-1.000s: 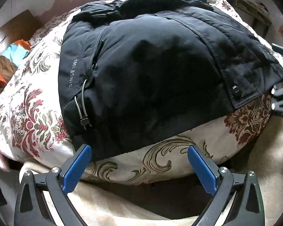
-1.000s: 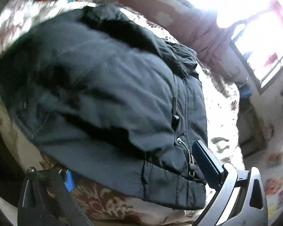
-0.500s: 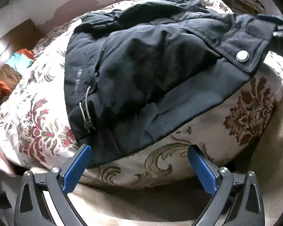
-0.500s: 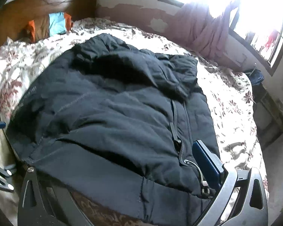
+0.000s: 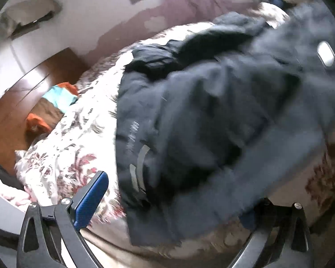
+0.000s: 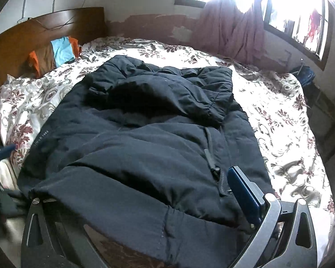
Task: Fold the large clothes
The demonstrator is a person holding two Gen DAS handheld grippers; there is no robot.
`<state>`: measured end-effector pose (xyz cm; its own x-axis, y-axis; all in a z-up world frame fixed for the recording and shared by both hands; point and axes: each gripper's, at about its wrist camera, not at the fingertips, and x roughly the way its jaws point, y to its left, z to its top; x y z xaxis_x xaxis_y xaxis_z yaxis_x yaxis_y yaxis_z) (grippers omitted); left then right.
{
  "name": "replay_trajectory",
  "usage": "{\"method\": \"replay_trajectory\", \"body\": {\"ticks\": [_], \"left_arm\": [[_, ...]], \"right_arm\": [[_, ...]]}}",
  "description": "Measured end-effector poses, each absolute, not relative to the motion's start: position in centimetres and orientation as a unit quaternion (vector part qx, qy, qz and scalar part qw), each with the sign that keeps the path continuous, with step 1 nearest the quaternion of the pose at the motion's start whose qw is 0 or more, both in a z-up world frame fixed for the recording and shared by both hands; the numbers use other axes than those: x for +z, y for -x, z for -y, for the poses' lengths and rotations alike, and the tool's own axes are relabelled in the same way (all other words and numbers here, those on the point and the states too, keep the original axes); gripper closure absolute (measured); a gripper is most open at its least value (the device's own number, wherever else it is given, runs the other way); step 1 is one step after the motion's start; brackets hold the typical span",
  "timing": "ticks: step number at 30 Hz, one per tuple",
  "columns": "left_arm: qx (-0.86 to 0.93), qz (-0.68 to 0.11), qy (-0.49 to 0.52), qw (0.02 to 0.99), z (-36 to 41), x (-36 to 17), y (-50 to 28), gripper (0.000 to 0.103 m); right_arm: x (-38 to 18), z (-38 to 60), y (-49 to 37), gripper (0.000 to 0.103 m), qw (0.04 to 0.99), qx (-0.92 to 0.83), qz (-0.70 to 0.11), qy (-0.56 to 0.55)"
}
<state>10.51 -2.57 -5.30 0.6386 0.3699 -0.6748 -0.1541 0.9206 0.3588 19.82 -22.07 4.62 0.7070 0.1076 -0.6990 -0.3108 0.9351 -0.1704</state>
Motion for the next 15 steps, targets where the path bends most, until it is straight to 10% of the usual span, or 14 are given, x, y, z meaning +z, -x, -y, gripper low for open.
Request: {"method": "replay_trajectory", "body": {"ticks": [15], "left_arm": [[0.116,-0.306,-0.109,0.938,1.0,2.3,-12.2,0.013]], "right_arm": [[-3.4,22.3,-15.1,0.003,0.858,0.026,-0.344,0.381]]}}
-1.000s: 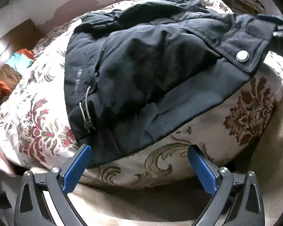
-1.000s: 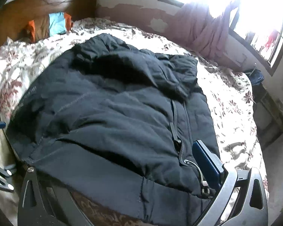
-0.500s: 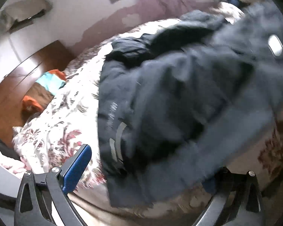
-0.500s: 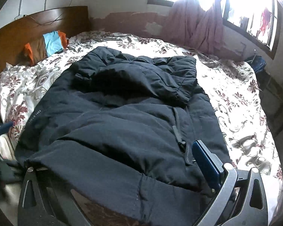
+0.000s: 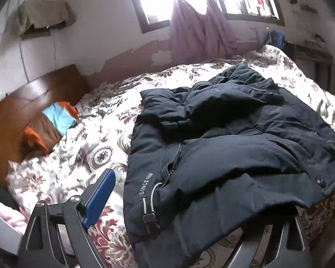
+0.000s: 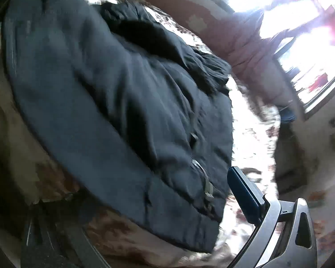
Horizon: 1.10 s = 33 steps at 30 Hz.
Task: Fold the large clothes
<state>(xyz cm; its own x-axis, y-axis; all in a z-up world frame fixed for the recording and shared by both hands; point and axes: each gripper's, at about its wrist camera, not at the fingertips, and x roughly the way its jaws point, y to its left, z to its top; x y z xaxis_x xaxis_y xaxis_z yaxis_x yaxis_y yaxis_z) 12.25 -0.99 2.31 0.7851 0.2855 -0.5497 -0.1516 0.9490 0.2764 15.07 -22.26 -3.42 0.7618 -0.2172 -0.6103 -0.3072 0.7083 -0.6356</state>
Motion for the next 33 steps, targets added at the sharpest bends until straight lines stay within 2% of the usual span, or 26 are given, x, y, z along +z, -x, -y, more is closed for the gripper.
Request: {"method": "replay_trajectory", "body": {"ticks": [2,4,6,7,9,11,12,13,14,15,16,22,28,33], "left_arm": [[0.123,-0.304,-0.131,0.936,1.4,2.2,-12.1,0.013],[0.124,-0.309,-0.126,0.934,1.4,2.1,-11.8,0.013],[0.121,-0.318,-0.109,0.934,1.0,1.9,-11.6,0.016],[0.117,-0.323,-0.099,0.934,0.8,1.6,-11.4,0.018],[0.111,-0.330,-0.094,0.933,0.7,1.3,-11.2,0.026],[0.108,-0.332,-0.099,0.932,1.0,1.1,-11.1,0.032],[0.106,-0.329,-0.105,0.932,1.3,1.2,-11.0,0.039],[0.102,-0.325,-0.113,0.933,1.7,1.2,-10.9,0.050],[0.098,-0.324,-0.118,0.933,2.0,1.2,-10.8,0.056],[0.090,-0.325,-0.122,0.934,2.4,1.2,-10.7,0.069],[0.079,-0.328,-0.126,0.933,2.7,1.1,-10.6,0.077],[0.066,-0.318,-0.121,0.938,3.1,1.4,-9.4,0.091],[0.070,-0.265,-0.086,0.958,1.6,4.7,-6.3,0.094],[0.064,-0.223,-0.085,0.969,1.4,9.4,-3.0,0.094]], "right_arm": [[-2.8,23.6,-15.4,0.004,0.872,0.009,-0.343,0.349],[-2.1,24.9,-15.8,0.016,0.883,0.024,-0.357,0.304],[-2.0,25.4,-16.2,0.044,0.884,0.042,-0.370,0.283],[-2.2,25.3,-16.2,0.048,0.883,0.051,-0.371,0.285],[-2.6,24.9,-15.5,0.070,0.883,0.064,-0.365,0.288],[-2.4,24.6,-15.2,0.076,0.888,0.062,-0.357,0.284],[-2.1,24.7,-15.1,0.079,0.893,0.064,-0.353,0.270],[-1.5,25.0,-14.9,0.080,0.901,0.068,-0.352,0.245],[-1.1,25.3,-14.9,0.083,0.906,0.068,-0.352,0.227],[-0.6,25.7,-14.8,0.086,0.911,0.068,-0.350,0.207],[-0.4,26.0,-14.8,0.087,0.915,0.068,-0.347,0.196],[2.6,25.7,-11.6,0.093,0.949,0.062,-0.263,0.163],[7.0,25.7,-7.5,0.094,0.969,0.068,-0.195,0.134],[11.1,26.1,-4.0,0.095,0.979,0.074,-0.141,0.125]]}}
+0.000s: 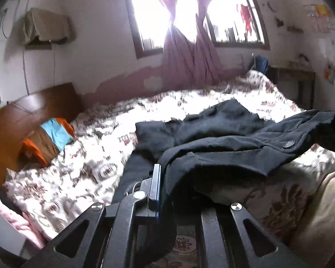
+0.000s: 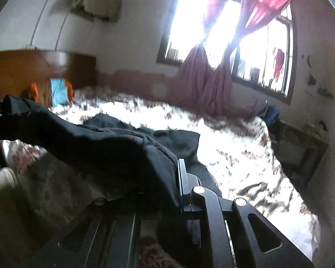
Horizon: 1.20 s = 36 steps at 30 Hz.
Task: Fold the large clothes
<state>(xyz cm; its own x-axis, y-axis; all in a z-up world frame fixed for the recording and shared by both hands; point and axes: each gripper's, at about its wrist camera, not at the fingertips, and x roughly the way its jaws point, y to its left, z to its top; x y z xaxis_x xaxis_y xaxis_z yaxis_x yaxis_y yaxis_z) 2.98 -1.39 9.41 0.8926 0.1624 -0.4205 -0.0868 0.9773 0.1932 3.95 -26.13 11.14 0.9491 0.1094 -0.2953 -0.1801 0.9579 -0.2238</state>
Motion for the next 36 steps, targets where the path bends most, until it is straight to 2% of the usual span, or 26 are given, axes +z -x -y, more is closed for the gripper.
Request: {"method": "replay_trajectory", "body": {"ticks": [5,10,18,28,36], "left_arm": [[0.071,-0.156,-0.085,0.982,1.6,13.6,-0.2,0.095],[0.074,-0.126,-0.073,0.987,1.1,15.9,0.1,0.095],[0.069,-0.150,-0.060,0.984,0.0,15.5,-3.8,0.095],[0.067,-0.159,-0.091,0.981,-0.4,15.4,-10.0,0.095],[0.068,-0.176,-0.065,0.980,-1.9,13.8,-14.6,0.095]], "right_arm": [[14.6,26.1,-2.0,0.095,0.986,0.075,-0.084,0.119],[14.8,25.3,-3.4,0.095,0.989,0.069,-0.070,0.107],[14.1,24.9,-7.8,0.095,0.992,0.061,-0.086,0.075],[12.3,24.7,-14.8,0.095,0.992,0.049,-0.105,0.045],[10.3,23.0,-20.2,0.095,0.993,0.034,-0.092,0.061]]}}
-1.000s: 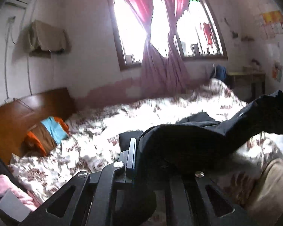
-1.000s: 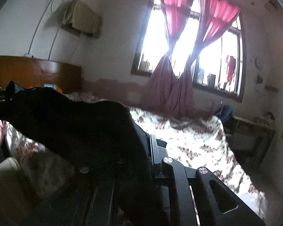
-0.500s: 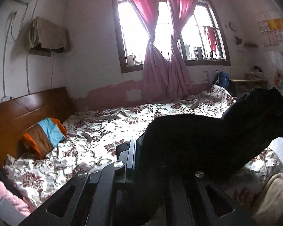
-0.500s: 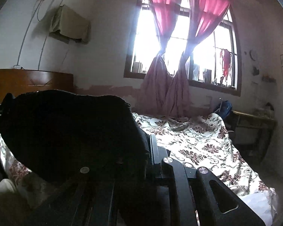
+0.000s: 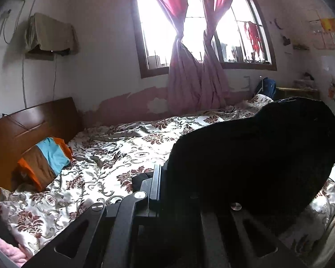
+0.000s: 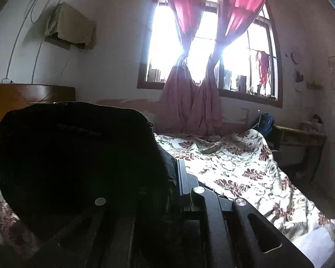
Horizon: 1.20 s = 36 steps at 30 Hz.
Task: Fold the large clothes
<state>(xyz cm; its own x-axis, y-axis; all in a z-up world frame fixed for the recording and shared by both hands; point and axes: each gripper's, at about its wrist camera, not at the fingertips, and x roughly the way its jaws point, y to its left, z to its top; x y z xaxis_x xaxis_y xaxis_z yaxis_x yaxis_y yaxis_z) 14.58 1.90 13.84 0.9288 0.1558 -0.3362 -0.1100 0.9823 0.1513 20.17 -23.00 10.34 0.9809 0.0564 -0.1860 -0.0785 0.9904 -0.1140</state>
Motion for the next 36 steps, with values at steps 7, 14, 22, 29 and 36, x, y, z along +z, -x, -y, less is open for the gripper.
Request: {"method": "replay_trajectory", "body": {"ticks": [7,14,22,29,36], "left_arm": [[0.069,-0.190,-0.058,0.978,-3.4,12.0,-21.9,0.095],[0.056,-0.223,-0.077,0.970,-4.5,9.5,-29.9,0.095],[0.030,-0.304,-0.035,0.952,-7.4,5.8,-38.3,0.094],[0.015,-0.338,0.035,0.940,-9.2,3.6,-40.1,0.089],[0.071,-0.286,0.003,0.955,-9.1,5.6,-39.0,0.007]], "right_arm": [[8.3,21.6,-28.4,0.095,0.991,0.029,-0.116,0.061],[5.7,19.9,-36.9,0.095,0.984,0.030,-0.159,0.078],[3.3,17.8,-45.2,0.094,0.966,0.041,-0.239,0.091],[2.7,17.6,-45.4,0.089,0.961,0.040,-0.259,0.093],[4.8,17.8,-42.5,0.031,0.977,0.051,-0.186,0.094]]}}
